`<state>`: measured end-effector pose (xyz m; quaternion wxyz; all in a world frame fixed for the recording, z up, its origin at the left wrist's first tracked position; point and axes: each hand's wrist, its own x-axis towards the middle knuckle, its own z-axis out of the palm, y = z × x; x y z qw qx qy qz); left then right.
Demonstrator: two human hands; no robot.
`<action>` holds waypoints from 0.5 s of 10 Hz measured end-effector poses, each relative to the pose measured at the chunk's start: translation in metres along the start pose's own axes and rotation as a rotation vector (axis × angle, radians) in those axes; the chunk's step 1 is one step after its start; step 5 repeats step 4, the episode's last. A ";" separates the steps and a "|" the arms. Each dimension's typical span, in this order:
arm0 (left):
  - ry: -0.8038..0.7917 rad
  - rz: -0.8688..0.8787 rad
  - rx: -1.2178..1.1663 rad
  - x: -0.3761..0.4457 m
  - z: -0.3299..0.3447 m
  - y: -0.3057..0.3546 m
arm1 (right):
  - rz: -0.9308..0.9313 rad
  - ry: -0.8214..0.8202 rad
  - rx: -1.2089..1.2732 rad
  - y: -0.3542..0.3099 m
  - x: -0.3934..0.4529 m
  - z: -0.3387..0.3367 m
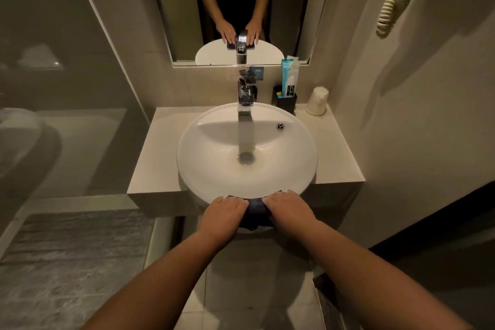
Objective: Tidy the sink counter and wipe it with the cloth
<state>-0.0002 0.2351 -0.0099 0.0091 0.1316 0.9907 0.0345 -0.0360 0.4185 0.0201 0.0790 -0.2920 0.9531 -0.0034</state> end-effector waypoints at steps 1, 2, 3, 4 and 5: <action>0.039 0.052 0.012 -0.004 -0.009 -0.003 | 0.004 0.067 0.026 0.000 -0.004 -0.005; 0.024 0.029 -0.010 -0.004 -0.029 -0.002 | 0.079 0.055 0.070 -0.001 -0.004 -0.018; -0.201 -0.095 -0.069 0.008 -0.060 -0.003 | 0.087 -0.143 0.154 -0.001 0.005 -0.043; -0.678 -0.200 -0.252 0.035 -0.102 -0.011 | 0.102 -0.466 0.304 0.005 0.026 -0.088; -0.678 -0.200 -0.252 0.035 -0.102 -0.011 | 0.102 -0.466 0.304 0.005 0.026 -0.088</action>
